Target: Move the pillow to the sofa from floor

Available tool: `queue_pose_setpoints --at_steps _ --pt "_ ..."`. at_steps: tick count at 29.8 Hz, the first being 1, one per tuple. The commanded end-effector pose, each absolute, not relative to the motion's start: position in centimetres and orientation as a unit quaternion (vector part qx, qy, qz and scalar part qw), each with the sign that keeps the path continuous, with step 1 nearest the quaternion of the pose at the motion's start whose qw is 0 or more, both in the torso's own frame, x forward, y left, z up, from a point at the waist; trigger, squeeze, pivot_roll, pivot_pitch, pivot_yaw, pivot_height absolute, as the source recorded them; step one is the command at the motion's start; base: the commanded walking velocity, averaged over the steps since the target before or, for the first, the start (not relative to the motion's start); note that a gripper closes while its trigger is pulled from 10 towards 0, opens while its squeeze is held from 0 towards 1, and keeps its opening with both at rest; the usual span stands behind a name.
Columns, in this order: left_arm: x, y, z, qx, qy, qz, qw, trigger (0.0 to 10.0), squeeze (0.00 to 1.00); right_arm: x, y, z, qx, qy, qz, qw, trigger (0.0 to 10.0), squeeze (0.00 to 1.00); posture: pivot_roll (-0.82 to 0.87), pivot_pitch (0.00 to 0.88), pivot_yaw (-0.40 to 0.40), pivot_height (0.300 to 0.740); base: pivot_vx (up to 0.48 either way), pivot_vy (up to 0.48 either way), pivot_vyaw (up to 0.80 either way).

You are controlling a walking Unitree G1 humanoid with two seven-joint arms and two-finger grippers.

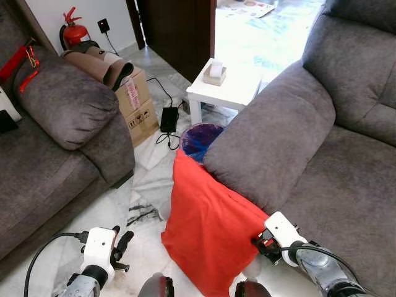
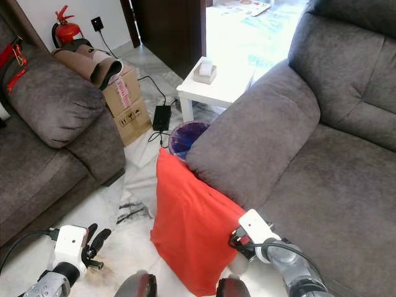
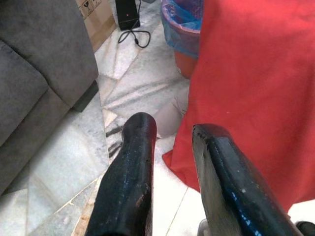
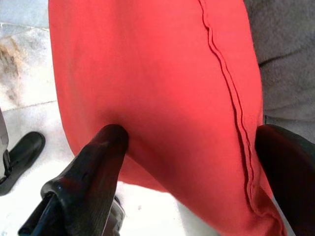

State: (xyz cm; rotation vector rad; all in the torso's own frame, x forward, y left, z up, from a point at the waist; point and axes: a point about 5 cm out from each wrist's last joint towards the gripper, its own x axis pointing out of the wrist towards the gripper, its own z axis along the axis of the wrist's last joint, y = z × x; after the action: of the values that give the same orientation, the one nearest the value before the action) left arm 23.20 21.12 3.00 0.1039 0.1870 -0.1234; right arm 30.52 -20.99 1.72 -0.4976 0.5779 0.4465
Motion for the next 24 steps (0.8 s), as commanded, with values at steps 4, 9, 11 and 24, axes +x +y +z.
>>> queue_pose_setpoints --at_steps 4,9,11,24 --pt "22.1 21.4 2.8 0.062 0.112 -0.069 0.989 10.0 0.00 30.2 -19.7 1.0 -0.216 0.291 0.220 0.906 10.0 0.00 0.22 0.269 0.092 0.650 0.000 0.000 0.00" --pt "21.7 21.4 2.8 0.063 0.115 -0.069 0.989 10.0 0.00 30.0 -19.0 0.7 -0.223 0.292 0.231 0.901 9.7 0.00 0.23 0.282 0.093 0.650 0.000 0.000 0.00" --pt "21.5 21.4 2.9 0.063 0.117 -0.069 0.989 10.0 0.00 30.0 -18.8 0.6 -0.231 0.292 0.234 0.898 0.0 0.00 0.22 0.286 0.092 0.650 0.000 0.000 0.00" --pt "22.1 20.8 2.9 0.058 0.119 -0.070 0.989 10.0 0.00 30.5 -18.6 1.0 -0.226 0.278 0.219 0.907 0.0 0.00 0.21 0.263 0.078 0.650 0.000 0.000 0.00"
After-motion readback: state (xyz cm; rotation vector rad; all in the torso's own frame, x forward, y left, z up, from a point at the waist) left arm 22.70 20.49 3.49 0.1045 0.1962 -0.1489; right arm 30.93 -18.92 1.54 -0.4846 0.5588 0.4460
